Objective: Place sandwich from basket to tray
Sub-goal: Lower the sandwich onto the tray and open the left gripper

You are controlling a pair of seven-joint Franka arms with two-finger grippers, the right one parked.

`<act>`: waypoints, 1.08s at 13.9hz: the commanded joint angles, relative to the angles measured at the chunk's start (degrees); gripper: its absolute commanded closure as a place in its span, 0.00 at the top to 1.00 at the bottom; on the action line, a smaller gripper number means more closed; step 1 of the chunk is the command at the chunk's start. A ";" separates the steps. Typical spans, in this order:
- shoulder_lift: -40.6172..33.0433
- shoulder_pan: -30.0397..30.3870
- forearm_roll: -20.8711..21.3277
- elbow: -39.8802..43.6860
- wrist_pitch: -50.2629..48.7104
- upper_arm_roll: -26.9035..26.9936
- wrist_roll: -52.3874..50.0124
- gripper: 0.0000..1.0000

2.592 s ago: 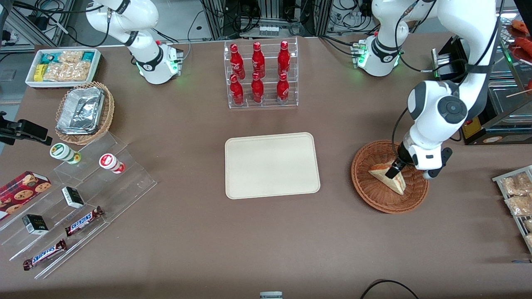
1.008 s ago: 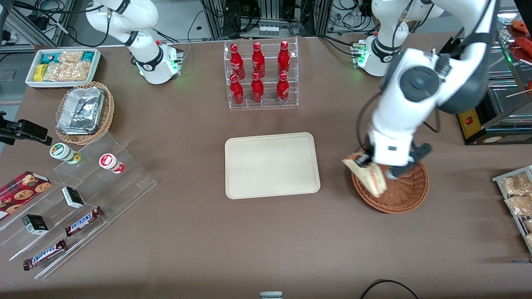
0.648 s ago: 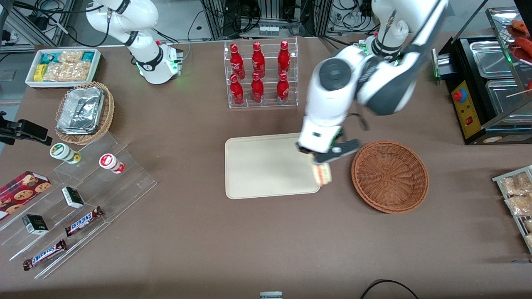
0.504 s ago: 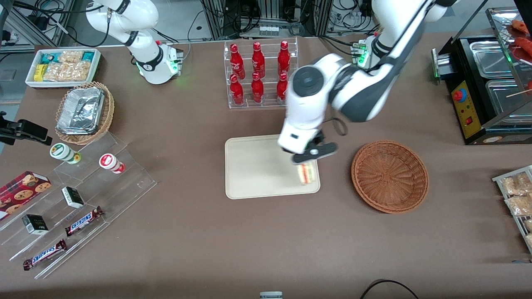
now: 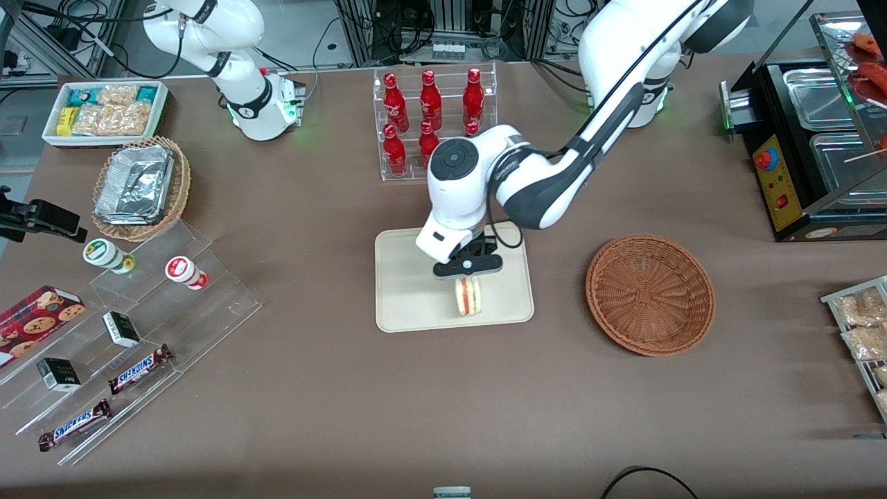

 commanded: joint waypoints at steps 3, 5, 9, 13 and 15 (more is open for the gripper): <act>4.57 -1.61 1.74 2.07 3.74 0.40 0.41 0.00; 5.97 -2.48 2.18 2.07 4.10 0.49 0.41 0.00; 7.47 -2.92 3.15 1.81 5.68 0.49 -0.29 0.00; 7.30 -2.92 2.97 1.80 5.59 0.49 -0.38 1.00; 6.68 -2.75 2.71 2.15 5.42 0.58 -0.47 1.00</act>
